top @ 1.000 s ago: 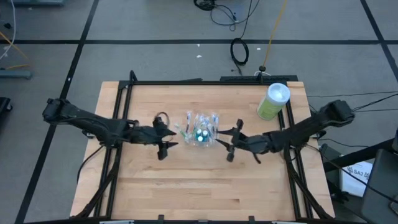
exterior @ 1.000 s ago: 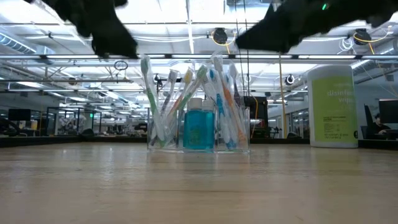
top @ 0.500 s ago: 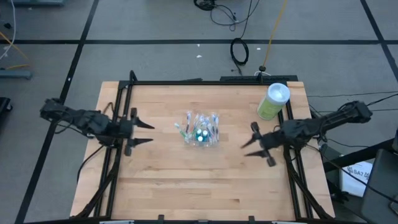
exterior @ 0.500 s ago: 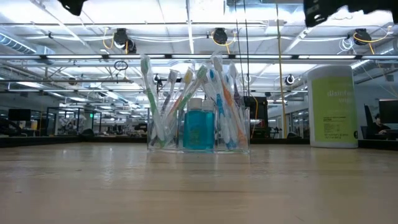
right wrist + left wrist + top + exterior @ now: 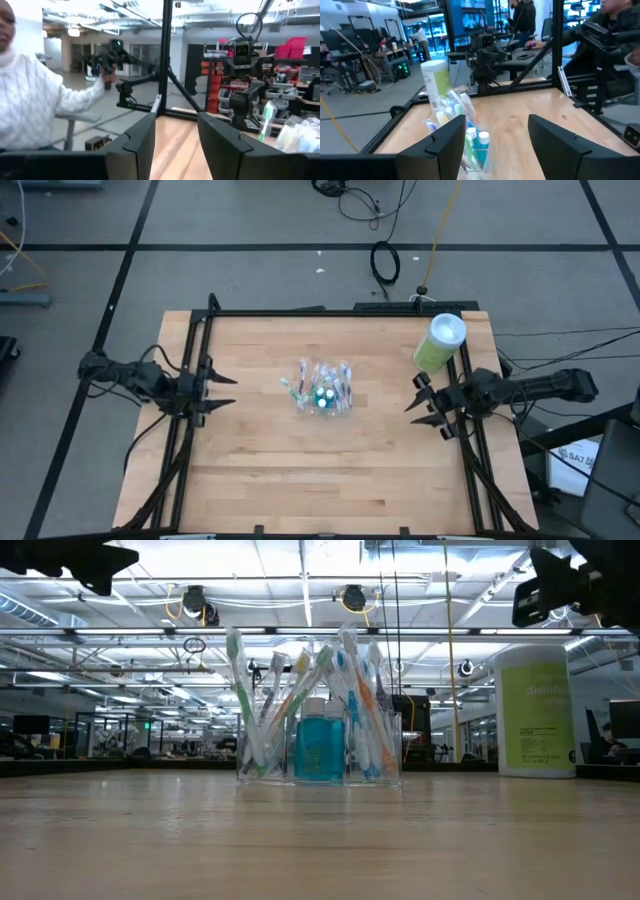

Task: Pick & Place toothbrushing station
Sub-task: Return to Home Position

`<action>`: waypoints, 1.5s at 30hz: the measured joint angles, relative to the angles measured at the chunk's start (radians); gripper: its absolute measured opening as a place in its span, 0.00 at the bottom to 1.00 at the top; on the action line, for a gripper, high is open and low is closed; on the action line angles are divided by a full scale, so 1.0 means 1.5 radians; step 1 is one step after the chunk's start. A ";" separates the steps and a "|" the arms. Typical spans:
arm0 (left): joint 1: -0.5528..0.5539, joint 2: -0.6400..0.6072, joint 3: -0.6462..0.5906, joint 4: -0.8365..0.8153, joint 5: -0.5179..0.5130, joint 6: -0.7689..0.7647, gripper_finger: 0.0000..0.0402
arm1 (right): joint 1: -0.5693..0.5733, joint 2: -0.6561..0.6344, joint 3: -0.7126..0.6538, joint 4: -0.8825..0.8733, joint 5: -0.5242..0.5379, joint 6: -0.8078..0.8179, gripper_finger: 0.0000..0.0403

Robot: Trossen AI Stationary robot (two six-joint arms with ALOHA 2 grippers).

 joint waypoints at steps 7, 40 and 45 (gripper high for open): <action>0.004 -0.083 -0.042 -0.033 -0.002 0.003 0.56 | -0.077 -0.037 -0.002 -0.050 -0.083 0.024 0.34; 0.076 -0.112 -0.235 0.162 0.118 0.011 0.56 | -0.137 -0.040 -0.005 -0.133 -0.023 -0.024 0.35; 0.076 -0.112 -0.235 0.161 0.122 0.022 0.56 | -0.137 -0.039 -0.005 -0.161 -0.023 -0.024 0.35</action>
